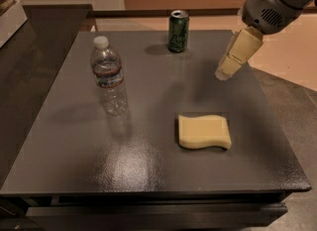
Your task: Move green can near water bottle
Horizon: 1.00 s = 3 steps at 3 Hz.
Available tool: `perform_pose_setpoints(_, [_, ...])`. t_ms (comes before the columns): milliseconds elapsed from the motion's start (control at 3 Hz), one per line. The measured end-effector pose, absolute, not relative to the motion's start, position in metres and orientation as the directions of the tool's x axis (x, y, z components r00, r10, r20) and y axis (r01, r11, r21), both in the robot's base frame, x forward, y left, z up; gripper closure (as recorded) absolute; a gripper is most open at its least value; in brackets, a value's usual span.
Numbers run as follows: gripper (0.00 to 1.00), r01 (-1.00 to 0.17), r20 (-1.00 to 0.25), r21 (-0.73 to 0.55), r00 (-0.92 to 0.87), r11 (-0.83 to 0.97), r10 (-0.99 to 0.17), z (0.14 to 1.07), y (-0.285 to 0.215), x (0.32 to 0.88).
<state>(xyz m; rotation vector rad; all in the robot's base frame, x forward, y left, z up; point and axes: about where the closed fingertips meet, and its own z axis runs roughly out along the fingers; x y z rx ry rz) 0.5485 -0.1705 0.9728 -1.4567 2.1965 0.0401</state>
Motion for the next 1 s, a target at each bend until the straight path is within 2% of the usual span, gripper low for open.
perform_pose_setpoints(1000, [0.0, -0.726, -0.641, -0.2, -0.41, 0.657, -0.649, 0.953, -0.14, 0.677])
